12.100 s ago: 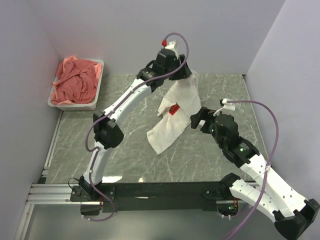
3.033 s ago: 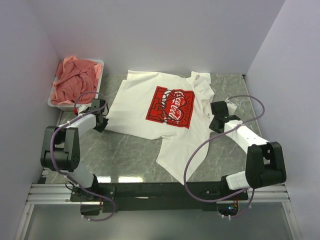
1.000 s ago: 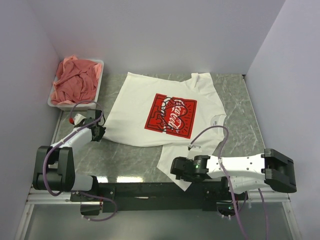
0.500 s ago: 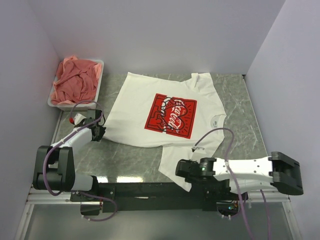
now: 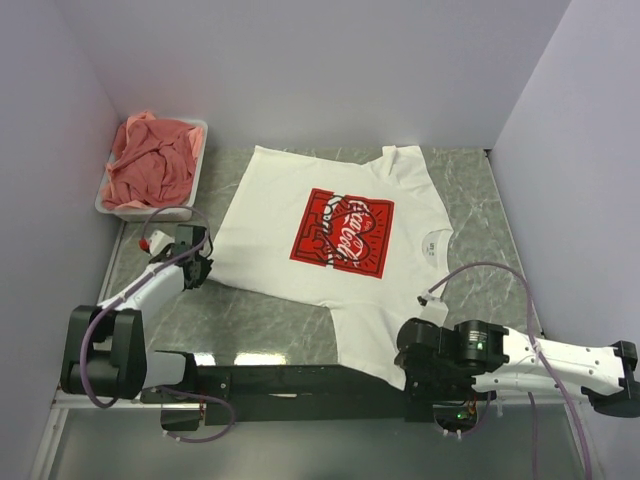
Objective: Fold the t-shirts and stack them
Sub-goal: Fold the tshirt
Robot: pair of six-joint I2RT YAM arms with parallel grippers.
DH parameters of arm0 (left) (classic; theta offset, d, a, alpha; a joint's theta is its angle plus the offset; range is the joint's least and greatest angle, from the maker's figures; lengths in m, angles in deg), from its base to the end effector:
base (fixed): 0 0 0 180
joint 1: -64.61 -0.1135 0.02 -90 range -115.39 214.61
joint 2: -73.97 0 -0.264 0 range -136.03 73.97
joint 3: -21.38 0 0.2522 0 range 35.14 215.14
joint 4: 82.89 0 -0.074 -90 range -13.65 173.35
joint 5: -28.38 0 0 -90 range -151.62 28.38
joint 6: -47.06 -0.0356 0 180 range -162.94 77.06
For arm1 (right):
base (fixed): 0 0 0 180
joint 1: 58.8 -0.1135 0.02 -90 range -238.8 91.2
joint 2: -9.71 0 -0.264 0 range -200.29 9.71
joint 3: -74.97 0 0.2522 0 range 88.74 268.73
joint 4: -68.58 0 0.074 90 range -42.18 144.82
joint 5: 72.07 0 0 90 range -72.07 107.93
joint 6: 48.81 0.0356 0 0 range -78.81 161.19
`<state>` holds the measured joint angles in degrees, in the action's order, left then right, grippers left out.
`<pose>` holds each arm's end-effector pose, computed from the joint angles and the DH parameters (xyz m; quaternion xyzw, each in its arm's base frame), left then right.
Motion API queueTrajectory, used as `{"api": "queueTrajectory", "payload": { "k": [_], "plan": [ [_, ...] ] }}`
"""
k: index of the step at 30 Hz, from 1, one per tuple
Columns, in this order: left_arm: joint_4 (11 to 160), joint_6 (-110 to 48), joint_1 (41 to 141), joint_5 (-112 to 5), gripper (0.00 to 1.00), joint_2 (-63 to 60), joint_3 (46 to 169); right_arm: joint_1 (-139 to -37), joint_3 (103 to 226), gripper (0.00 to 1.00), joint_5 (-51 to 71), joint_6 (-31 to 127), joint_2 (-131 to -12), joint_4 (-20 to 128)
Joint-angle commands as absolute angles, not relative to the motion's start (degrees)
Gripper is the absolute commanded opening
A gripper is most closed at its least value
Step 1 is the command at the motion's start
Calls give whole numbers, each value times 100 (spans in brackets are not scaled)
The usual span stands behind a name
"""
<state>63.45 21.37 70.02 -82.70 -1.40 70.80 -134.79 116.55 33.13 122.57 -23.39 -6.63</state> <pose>0.2345 -0.0093 0.1661 -0.5082 0.8026 -0.0024 0.3123 0.0311 0.0861 0.1953 0.0723 0.9685 0.1706 0.1662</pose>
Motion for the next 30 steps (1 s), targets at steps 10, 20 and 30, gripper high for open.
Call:
{"api": "queueTrajectory", "payload": {
  "k": [10, 20, 30],
  "plan": [
    [6111, 1964, 7067, -8632, 1, 270, 7521, -13509, 13258, 0, 4964, 12328, -2965, -1566],
    [6155, 2043, 7454, -8571, 1, -872, 8611, -10452, 13330, 0, 4212, 9087, -4099, 837],
    [6200, 2131, 7472, -8588, 1, -1927, 9446, -9099, 13558, 0, 3780, 8013, -5514, 2247]
  ]
}}
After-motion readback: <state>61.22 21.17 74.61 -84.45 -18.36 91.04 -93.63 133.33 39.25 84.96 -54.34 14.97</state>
